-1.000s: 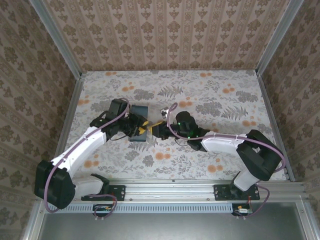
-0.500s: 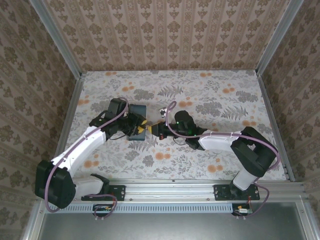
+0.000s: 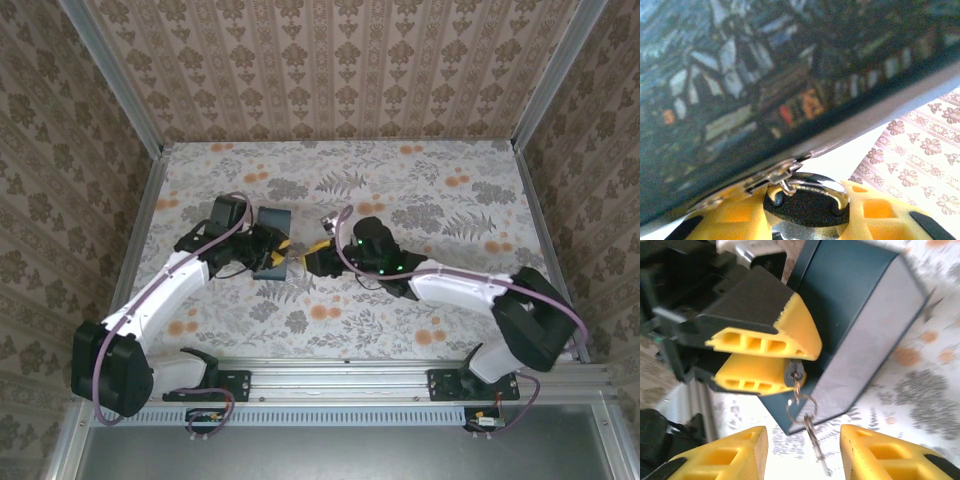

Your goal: Unlock a padlock with a key

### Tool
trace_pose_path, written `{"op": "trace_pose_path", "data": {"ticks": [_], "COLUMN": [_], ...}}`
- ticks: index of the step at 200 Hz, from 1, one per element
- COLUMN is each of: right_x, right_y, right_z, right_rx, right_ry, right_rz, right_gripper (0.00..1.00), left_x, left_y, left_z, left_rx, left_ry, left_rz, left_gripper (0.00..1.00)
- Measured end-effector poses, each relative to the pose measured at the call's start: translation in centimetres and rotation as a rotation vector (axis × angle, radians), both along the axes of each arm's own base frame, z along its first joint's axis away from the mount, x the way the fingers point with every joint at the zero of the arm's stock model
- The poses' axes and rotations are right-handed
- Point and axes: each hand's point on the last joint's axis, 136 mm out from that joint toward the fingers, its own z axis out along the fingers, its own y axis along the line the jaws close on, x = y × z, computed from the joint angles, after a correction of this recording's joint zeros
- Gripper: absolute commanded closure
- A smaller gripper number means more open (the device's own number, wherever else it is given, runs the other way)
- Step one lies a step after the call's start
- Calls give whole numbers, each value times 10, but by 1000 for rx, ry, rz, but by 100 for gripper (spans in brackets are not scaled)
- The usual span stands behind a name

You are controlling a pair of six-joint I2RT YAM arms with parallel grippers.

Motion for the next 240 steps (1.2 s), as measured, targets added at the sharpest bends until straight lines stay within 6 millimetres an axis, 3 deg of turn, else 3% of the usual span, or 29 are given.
{"op": "trace_pose_path", "data": {"ticks": [24, 47, 75, 99, 122, 166, 240], "right_x": [2, 0, 4, 7, 3, -9, -12], "right_y": [-15, -18, -2, 10, 22, 34, 37], "right_z": [5, -21, -48, -40, -22, -16, -15], "right_rx": [-104, -234, -394, -448, -465, -497, -527], "right_ry": [-218, -433, -673, -866, -1025, -1140, -1181], "right_rz": [0, 62, 136, 139, 126, 155, 164], "right_gripper": [62, 68, 73, 72, 77, 79, 79], "left_x": [-6, -12, -19, -25, -28, -26, -25], "left_y": [-2, -3, -2, 1, 1, 1, 2], "left_z": [0, 2, 2, 0, -2, -3, -2], "left_rx": [-4, 4, 21, 37, 40, 30, 27], "left_ry": [12, 43, 78, 111, 129, 136, 137], "left_rz": [-32, -65, -90, -93, -95, -93, -91], "left_gripper": [91, 90, 89, 89, 89, 89, 89]}}
